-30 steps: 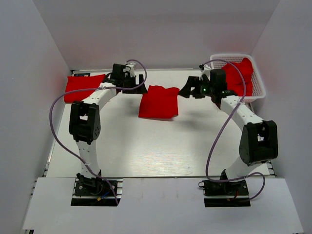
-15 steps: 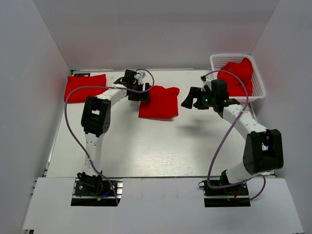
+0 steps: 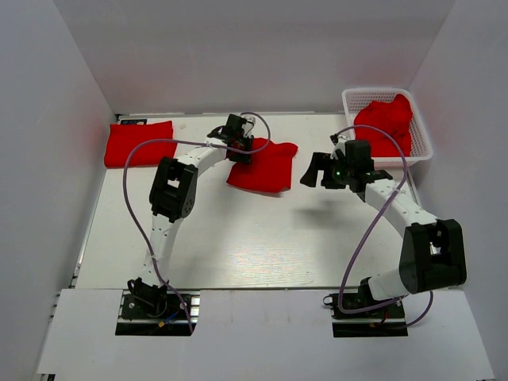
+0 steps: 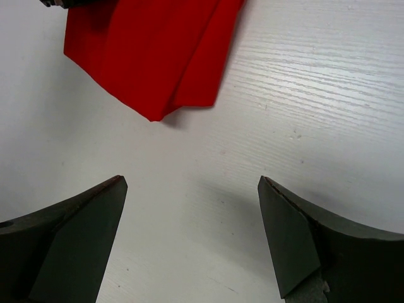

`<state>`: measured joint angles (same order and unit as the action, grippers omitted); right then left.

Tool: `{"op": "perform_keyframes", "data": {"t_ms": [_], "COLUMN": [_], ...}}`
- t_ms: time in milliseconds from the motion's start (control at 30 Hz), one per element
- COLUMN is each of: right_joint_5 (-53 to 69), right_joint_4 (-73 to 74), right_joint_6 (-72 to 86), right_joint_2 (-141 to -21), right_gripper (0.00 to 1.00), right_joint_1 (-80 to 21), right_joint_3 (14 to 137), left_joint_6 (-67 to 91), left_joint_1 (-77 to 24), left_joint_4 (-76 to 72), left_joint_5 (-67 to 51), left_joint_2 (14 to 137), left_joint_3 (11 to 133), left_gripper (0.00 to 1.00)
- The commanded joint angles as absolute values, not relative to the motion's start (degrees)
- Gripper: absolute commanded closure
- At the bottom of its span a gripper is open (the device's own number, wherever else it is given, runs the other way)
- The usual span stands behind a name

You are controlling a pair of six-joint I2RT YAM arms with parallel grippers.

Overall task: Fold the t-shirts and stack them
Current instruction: Put the neatly folded tshirt into the corner of the board with the left arm

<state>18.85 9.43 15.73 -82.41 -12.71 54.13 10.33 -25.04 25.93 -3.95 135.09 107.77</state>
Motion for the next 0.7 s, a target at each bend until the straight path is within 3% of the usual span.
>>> {"op": "perform_keyframes", "data": {"t_ms": [0, 33, 100, 667], "right_joint_5": [15.91, 15.47, 13.8, 9.41], "right_joint_4": [9.05, 9.31, 9.58, 10.02], "right_joint_6": [14.15, 14.32, 13.8, 13.44], "right_joint_2": [-79.19, -79.19, -78.58, -76.29], "right_gripper": [0.1, 0.1, 0.1, 0.1], "right_joint_1": [-12.31, -12.39, -12.31, -12.3], "right_joint_3": [53.18, 53.09, 53.17, 51.33], "left_joint_6": [10.29, 10.28, 8.44, -12.3], "left_joint_1": [-26.62, -26.63, -26.63, -21.98], "left_joint_4": [33.39, 34.01, 34.62, 29.0], "left_joint_5": [-0.36, -0.35, 0.18, 1.66], "left_joint_2": [139.48, 139.48, 138.96, 116.46], "left_joint_3": [108.71, 108.72, 110.12, 105.65], "left_gripper": [0.6, 0.63, 1.0, 1.0]}}
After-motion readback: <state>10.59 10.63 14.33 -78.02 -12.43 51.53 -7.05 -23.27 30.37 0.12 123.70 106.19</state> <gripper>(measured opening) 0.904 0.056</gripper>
